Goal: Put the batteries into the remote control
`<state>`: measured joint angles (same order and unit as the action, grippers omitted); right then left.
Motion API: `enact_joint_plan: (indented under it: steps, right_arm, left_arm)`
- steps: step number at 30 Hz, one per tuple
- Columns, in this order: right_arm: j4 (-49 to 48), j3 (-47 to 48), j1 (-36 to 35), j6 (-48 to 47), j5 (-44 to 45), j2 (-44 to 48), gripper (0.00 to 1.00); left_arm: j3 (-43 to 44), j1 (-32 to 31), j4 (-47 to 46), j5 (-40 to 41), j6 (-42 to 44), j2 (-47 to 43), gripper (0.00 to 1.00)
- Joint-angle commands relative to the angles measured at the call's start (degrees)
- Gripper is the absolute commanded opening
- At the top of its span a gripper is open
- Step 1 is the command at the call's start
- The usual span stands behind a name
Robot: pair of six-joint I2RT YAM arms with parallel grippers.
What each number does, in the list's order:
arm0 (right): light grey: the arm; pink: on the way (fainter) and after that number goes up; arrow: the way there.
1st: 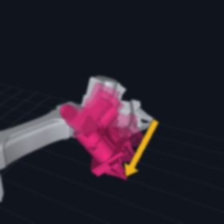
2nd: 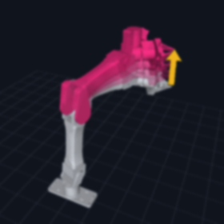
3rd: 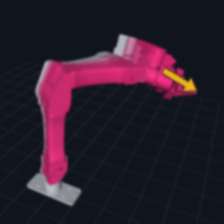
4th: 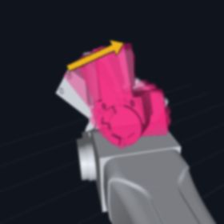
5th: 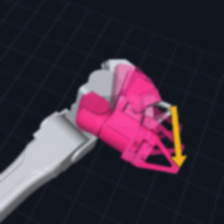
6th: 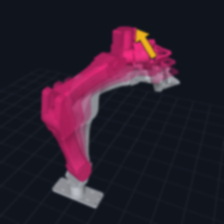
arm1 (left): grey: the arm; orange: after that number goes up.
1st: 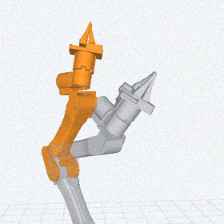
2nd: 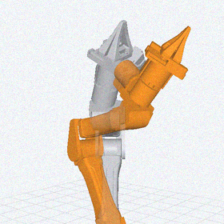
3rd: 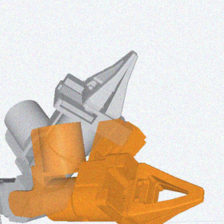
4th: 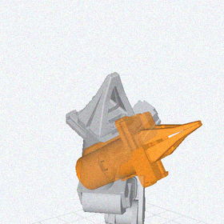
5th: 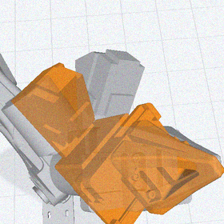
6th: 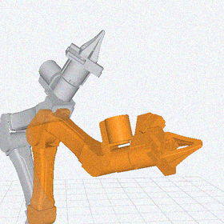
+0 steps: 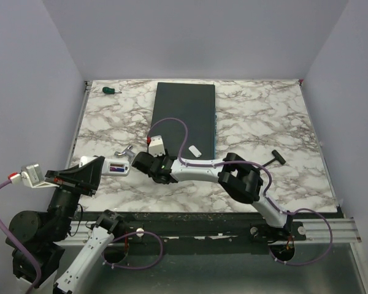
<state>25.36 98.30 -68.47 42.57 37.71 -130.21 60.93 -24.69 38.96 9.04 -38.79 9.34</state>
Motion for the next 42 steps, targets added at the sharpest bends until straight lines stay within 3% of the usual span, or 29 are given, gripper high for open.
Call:
enact_joint_plan:
  steps: [1,7,14,23,27,35,42]
  right_arm:
    - [1.53,0.49,1.75,-0.04,3.22,-2.18,0.48]
    - [-1.40,-2.87,1.74,-1.63,0.51,0.55,0.39]
    - [-15.09,-20.60,1.31,-4.83,-5.79,12.85,0.38]
    - [-15.20,-39.38,0.18,-5.77,-9.50,30.08,0.38]
    - [-14.55,-47.50,0.08,-9.03,-12.41,36.74,0.42]
    - [-8.94,-53.21,0.09,-9.66,-16.43,44.97,0.44]
    - [-6.23,-53.96,0.08,-7.82,-16.53,44.64,0.59]
  left_arm:
    - [0.29,-0.71,-0.73,2.21,0.90,-0.90,0.00]
    - [0.08,-1.57,-0.64,3.04,0.90,-1.02,0.00]
    - [-0.63,-2.46,-0.73,3.60,0.89,-1.11,0.00]
    - [-2.49,-3.17,-1.56,3.71,0.38,-1.08,0.00]
    - [-3.93,-3.34,-2.63,3.36,-0.14,-1.02,0.00]
    - [-5.14,-3.44,-4.24,2.04,-0.85,-0.12,0.00]
    - [-6.44,-3.53,-4.68,1.34,-2.04,-0.43,0.00]
